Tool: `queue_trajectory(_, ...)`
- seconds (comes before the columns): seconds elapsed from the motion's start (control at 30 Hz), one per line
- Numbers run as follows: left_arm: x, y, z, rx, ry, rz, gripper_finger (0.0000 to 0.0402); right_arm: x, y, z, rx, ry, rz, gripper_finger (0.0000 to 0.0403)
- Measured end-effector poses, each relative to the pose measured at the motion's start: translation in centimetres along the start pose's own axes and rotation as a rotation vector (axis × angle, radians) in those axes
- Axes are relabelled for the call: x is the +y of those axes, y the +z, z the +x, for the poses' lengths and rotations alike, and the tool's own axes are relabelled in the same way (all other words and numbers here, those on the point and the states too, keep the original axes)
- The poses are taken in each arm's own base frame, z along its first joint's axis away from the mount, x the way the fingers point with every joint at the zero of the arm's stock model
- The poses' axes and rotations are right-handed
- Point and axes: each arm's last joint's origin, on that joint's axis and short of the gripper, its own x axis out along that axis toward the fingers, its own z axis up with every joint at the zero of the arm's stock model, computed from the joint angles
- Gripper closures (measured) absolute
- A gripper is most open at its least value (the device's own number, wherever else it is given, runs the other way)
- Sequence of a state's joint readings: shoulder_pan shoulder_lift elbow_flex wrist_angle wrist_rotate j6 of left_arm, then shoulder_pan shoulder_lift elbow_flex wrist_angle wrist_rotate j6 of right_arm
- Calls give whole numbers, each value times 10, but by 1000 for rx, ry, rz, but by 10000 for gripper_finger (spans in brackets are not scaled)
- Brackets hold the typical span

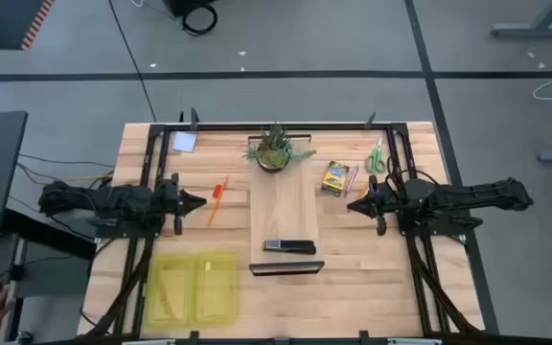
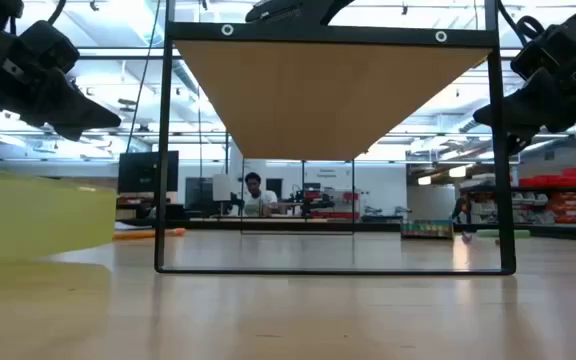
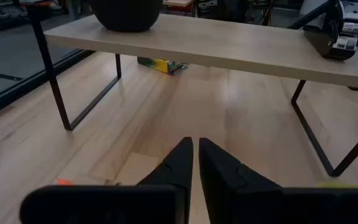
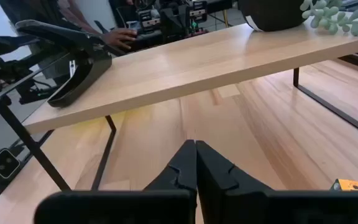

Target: Pack school essentials

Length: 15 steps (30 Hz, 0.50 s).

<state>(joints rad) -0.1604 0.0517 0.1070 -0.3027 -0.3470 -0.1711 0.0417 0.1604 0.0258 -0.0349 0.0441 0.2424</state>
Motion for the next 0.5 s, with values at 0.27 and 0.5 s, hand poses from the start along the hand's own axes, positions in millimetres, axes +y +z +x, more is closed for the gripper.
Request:
queue_trajectory(0.27, 0, 0, 0, 0, 0, 0, 376, 0, 0, 0, 0, 0, 0, 395)
queue_trajectory(0.5, 0, 0, 0, 0, 0, 0, 368, 0, 0, 0, 0, 0, 0, 395)
